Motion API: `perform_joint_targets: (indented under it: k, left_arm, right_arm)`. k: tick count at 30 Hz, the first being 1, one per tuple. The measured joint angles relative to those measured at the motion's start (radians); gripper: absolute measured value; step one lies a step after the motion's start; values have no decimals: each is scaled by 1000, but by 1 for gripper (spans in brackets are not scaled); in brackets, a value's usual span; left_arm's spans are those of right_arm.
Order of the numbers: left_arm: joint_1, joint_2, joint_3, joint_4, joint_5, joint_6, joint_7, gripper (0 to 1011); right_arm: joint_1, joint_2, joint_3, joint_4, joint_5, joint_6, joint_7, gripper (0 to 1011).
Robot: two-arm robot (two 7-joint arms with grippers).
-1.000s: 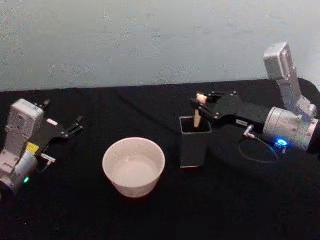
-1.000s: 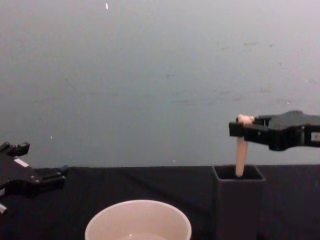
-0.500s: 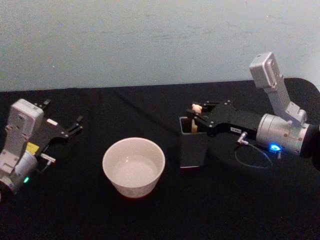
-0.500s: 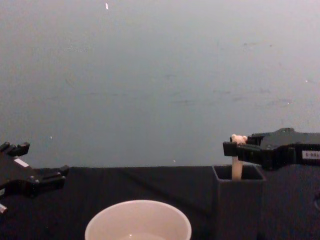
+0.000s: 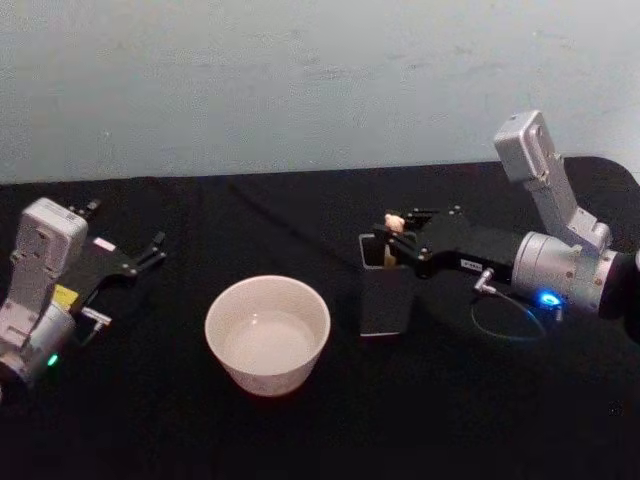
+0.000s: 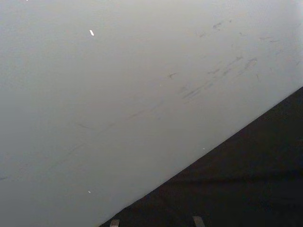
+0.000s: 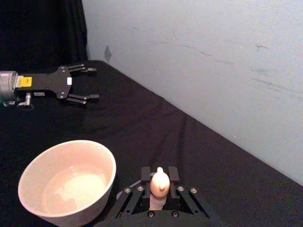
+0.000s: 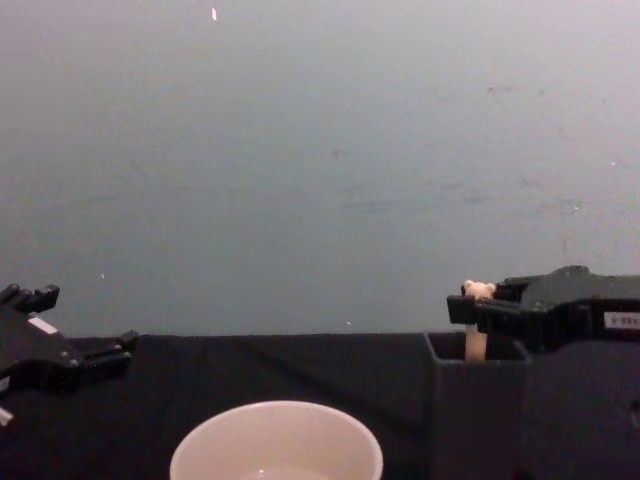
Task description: Pick up the stirring spoon with one hand, stir inside the cup, then place it back in its original position.
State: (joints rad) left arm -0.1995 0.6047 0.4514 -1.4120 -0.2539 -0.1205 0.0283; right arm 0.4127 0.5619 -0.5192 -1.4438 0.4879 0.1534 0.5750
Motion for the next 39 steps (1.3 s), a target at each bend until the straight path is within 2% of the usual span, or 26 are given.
perform_joint_targets:
  k: [26,28,29,32,39]
  left_arm:
    - [0,0,0,0,0,0,0,1001]
    - [0,0,0,0,0,0,0,1001]
    - [0,0,0,0,0,0,0,1002]
    - [0,0,0,0,0,0,0,1001]
    - [0,0,0,0,0,0,0,1001]
  right_arm:
    - [0,1,0,-2,1,-1,-2,229]
    - [0,1,0,-2,1,-1,-2,280]
    - [0,1,0,-2,1,-1,-2,338]
    - [0,1,0,-2,2,-1,-2,392]
    - [0,1,0,-2,2,-1,-2,646]
